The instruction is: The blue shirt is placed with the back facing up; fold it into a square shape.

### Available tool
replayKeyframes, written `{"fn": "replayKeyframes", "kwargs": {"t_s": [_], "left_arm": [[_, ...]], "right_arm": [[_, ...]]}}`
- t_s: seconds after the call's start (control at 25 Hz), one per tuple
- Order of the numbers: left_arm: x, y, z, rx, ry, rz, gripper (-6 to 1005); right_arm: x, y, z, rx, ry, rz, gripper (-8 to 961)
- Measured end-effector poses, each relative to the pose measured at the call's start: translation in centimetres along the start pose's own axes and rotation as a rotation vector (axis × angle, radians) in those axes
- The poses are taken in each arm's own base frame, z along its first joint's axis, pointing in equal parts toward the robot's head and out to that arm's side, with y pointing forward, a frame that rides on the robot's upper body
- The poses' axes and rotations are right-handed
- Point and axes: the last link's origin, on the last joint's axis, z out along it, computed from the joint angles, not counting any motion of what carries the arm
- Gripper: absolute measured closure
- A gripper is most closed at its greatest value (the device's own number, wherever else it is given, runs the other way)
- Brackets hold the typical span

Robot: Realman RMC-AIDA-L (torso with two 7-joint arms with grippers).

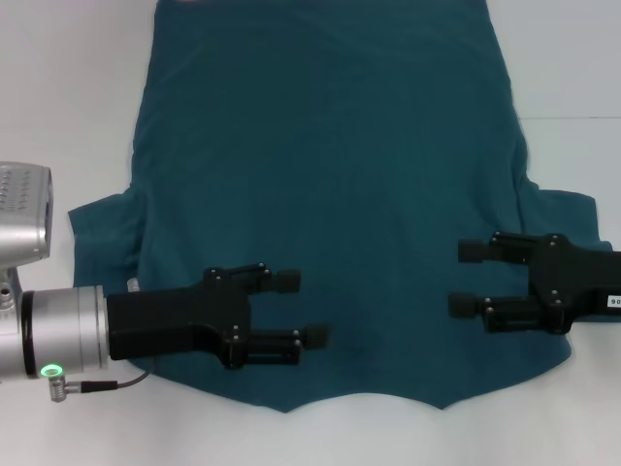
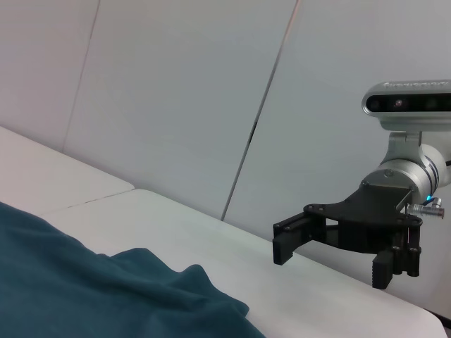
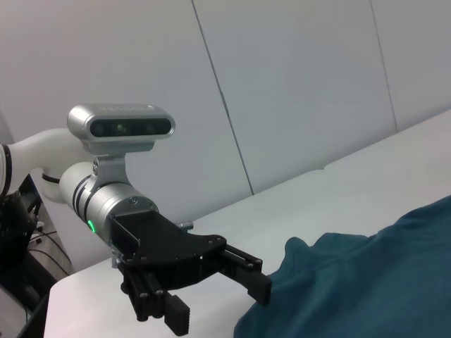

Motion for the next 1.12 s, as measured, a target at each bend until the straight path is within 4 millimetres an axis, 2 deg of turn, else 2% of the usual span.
{"fn": "replayKeyframes", "kwargs": {"t_s": [0.56, 0.8, 1.12], "left_arm": [[0.1, -0.3, -0.3, 0.027, 0.015, -0.007, 125], [0.4, -1.0, -1.2, 0.089, 0.068, -0.037, 125], [-0.2, -3.7, -4.0, 0.316, 0.169, -0.176, 125]], "right_arm": [[-0.1, 0.0, -0.1, 0.006, -0.018, -0.003, 44], [-0.1, 0.1, 0.1, 0.006, -0.032, -0.005, 44], [-0.2, 0.2, 0.5, 0.003, -0.063, -0.002, 44]]}}
